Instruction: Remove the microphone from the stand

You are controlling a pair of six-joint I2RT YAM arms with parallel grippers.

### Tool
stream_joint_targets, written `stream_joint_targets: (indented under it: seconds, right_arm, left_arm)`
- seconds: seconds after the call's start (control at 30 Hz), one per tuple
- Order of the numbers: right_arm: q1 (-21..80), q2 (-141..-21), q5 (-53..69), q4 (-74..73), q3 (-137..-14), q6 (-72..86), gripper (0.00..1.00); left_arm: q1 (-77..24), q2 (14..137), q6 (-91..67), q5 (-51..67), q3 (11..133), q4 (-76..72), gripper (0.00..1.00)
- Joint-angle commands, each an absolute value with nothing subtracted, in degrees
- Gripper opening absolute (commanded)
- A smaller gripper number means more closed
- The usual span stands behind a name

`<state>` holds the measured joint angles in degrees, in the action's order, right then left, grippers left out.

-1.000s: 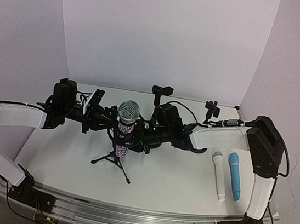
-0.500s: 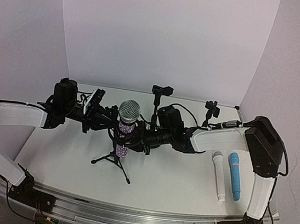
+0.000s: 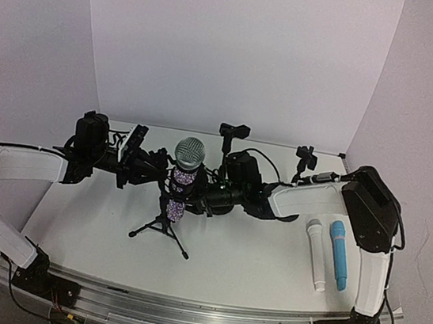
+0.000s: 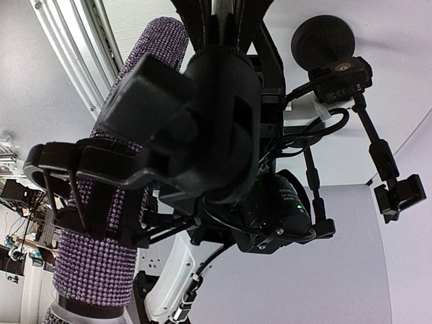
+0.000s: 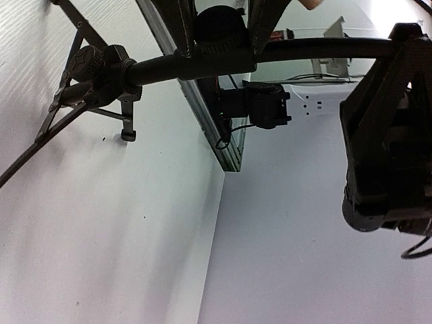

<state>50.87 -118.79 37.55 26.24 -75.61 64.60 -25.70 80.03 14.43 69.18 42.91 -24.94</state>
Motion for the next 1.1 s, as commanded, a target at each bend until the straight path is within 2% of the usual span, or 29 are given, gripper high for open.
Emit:
stream_joint_targets:
  seconds: [0.0, 0.23, 0.4, 0.73, 0.93, 1.0, 1.07]
  right_arm:
    - [51.68, -120.47, 36.23, 28.94, -76.33, 41.62, 0.00]
    - [52.12, -121.35, 36.78, 36.86, -72.22, 26.66, 0.00]
    - [52.21, -124.39, 37.79, 42.56, -72.48, 16.99, 0.00]
    - [52.79, -124.76, 35.05, 43.40, -70.09, -4.28, 0.00]
    - [53.00, -124.13, 32.25, 42.58, -69.02, -8.58, 0.00]
    - [52.99, -123.52, 30.94, 42.45, -68.59, -7.37, 0.04]
    - [52.94, -122.11, 29.66, 42.37, -67.87, -4.33, 0.23]
  left_arm:
    - [-26.55, 81.65, 15.31, 74.87, 44.96, -22.48, 0.00]
    - [-26.06, 83.87, 18.82, 77.47, 47.84, -18.79, 0.00]
    - [-26.02, 85.16, 26.95, 79.25, 50.58, -11.05, 0.00]
    - [-26.10, 85.69, 28.93, 79.91, 49.93, -10.52, 0.00]
    - [-26.15, 85.63, 29.51, 80.03, 49.84, -10.53, 0.00]
    - [-26.15, 85.56, 29.97, 80.01, 49.96, -10.14, 0.00]
    - [-26.11, 85.52, 30.87, 80.00, 50.09, -9.34, 0.00]
